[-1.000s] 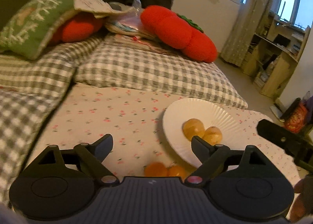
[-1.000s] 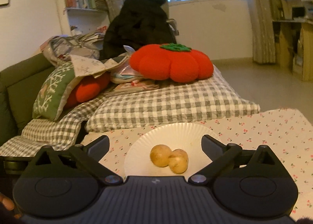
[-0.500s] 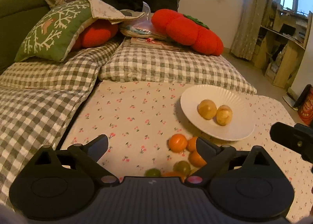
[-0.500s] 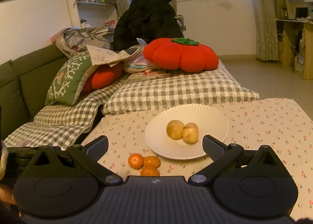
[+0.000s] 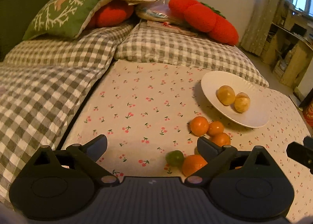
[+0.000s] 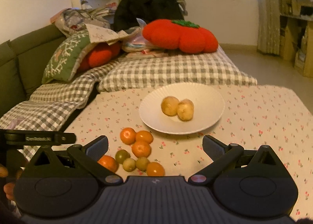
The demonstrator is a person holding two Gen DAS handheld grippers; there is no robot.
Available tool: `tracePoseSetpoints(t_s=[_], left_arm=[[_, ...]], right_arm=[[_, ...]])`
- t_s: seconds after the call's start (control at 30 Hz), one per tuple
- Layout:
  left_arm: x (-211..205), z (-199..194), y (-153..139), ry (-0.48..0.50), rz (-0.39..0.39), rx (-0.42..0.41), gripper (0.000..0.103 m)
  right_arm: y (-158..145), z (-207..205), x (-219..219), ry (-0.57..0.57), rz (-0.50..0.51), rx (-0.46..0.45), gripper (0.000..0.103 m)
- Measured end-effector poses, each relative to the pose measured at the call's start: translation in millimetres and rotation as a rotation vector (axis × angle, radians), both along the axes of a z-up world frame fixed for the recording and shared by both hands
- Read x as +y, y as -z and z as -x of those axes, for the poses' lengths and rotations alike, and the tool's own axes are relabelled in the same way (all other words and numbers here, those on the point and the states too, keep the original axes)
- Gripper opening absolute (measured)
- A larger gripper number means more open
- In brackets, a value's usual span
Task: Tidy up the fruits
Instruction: 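Move the left tool back to the fruit pile, then grasp an orange mandarin with the left gripper while the right grasps another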
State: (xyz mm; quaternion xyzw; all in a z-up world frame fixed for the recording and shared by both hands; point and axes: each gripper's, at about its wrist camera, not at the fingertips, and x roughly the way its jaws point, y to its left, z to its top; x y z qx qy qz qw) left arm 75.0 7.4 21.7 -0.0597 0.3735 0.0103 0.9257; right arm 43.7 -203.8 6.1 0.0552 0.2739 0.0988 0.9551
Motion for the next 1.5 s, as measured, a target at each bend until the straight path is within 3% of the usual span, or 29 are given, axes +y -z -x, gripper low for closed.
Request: tracePoseSetpoints(t_s=[0.27, 0.43, 0.57, 0.83, 0.93, 1.0, 1.5], left_arm=[[-12, -1, 13, 0.073, 0.018, 0.039, 0.088], [-27, -1, 25, 0.160, 0.033, 0.070, 0.077], [-37, -5, 39, 0.208, 0.058, 0.102, 0.068], [-52, -15, 56, 0.233, 0.036, 0.121, 0.060], [-53, -17, 59, 0.239, 0.041, 0.120, 0.045], [-52, -19, 61, 0.237, 0.048, 0.129, 0.030], [-53, -19, 62, 0.232, 0.039, 0.132, 0.028]], right_arm=[[15, -5, 1, -0.007, 0.005, 0.067, 0.094], [21, -12, 5, -0.024, 0.028, 0.090, 0.084], [20, -16, 3, -0.022, 0.005, 0.095, 0.081], [25, -28, 8, -0.035, -0.022, 0.133, 0.079], [27, -35, 14, -0.054, -0.013, 0.146, 0.075], [29, -40, 18, -0.067, 0.004, 0.150, 0.074], [52, -76, 40, -0.139, 0.040, 0.225, 0.056]])
